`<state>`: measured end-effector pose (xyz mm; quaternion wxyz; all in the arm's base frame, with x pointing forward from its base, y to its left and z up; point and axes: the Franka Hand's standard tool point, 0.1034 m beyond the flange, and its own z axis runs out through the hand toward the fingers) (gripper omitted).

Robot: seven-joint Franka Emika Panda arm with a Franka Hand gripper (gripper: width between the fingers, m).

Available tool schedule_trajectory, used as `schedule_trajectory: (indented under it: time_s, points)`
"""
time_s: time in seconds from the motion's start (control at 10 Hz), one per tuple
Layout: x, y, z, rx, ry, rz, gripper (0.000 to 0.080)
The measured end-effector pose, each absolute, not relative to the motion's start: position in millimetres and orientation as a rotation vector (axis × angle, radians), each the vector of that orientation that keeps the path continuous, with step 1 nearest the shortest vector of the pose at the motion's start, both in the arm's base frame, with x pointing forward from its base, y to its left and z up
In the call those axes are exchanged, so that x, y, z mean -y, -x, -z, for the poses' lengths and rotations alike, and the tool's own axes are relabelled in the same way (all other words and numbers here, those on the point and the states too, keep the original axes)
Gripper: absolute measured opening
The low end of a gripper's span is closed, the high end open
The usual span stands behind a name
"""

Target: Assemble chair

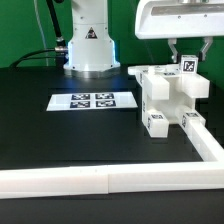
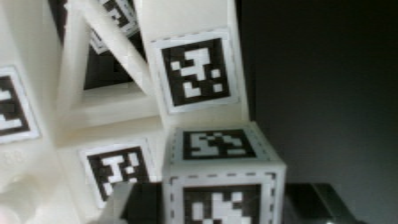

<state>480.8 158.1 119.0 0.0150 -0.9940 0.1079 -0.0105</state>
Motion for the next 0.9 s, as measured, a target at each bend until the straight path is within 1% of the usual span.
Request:
schedule_trajectory:
  time_s: [0.4, 0.9]
  points:
    - [-158.1, -480.4, -118.6, -0.760, 3.006, 0.018, 0.0284]
    - [-159.1, -480.3, -118.4, -1.139, 2.867, -0.002, 0.0285]
